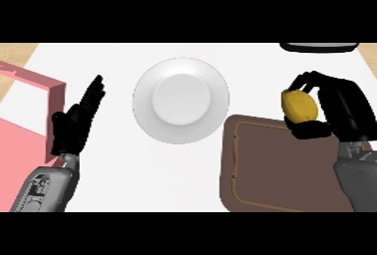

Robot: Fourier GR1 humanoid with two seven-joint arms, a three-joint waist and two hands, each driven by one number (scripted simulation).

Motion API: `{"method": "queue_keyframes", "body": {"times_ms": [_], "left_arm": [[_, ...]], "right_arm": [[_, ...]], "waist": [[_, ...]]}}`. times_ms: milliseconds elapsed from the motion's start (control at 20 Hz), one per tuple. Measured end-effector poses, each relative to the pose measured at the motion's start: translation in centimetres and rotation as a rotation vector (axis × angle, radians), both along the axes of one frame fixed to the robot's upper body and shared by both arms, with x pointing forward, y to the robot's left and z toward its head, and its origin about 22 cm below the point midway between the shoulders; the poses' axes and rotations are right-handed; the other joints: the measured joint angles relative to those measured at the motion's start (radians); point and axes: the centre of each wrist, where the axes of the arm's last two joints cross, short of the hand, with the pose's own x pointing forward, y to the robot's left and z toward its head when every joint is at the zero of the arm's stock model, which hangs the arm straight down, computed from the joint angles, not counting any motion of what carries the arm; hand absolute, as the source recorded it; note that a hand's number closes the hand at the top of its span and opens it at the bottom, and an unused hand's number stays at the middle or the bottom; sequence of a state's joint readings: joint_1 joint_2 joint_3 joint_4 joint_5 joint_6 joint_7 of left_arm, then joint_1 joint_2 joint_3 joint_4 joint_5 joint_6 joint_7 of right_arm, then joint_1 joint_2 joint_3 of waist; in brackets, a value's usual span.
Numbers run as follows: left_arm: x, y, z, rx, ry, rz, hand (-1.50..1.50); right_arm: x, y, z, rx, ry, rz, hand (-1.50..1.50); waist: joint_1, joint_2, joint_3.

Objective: Pick the lemon from the tray and place it in the plate

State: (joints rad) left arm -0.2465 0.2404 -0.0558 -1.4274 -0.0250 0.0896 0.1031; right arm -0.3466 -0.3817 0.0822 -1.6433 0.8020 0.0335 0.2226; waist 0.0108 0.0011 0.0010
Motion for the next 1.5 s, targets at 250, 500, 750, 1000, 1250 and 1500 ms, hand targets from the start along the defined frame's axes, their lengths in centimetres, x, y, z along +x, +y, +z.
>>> {"method": "queue_keyframes", "body": {"times_ms": [250, 500, 750, 1000, 1250, 1500], "left_arm": [[0.6, -0.1, 0.3, 0.004, -0.004, 0.0, 0.0], [0.2, -0.5, 0.3, 0.009, -0.001, -0.007, 0.0], [0.8, -0.3, 0.8, 0.005, -0.005, -0.006, 0.0], [0.9, -0.2, 0.5, 0.001, -0.005, -0.016, 0.0], [1.1, -0.6, 0.5, 0.005, -0.013, -0.026, 0.0], [1.8, -0.9, 0.5, 0.008, -0.017, -0.045, 0.0]], "right_arm": [[1.3, 3.0, 2.0, 0.07, -0.053, 0.144, 1.5], [3.3, 7.7, 2.5, 0.141, -0.003, 0.213, 1.5], [5.6, 13.4, 1.7, 0.173, 0.051, 0.264, 1.5], [7.8, 17.0, 0.1, 0.173, 0.097, 0.29, 1.5], [8.6, 20.0, -2.2, 0.033, 0.14, 0.26, 1.5], [9.4, 20.3, -5.1, 0.037, 0.245, 0.193, -1.5]], "waist": [[-0.003, 0.0, -0.001], [0.002, 0.0, -0.001], [0.007, 0.002, -0.001], [0.012, 0.004, -0.001], [0.026, 0.008, -0.002], [0.046, 0.014, -0.001]]}}
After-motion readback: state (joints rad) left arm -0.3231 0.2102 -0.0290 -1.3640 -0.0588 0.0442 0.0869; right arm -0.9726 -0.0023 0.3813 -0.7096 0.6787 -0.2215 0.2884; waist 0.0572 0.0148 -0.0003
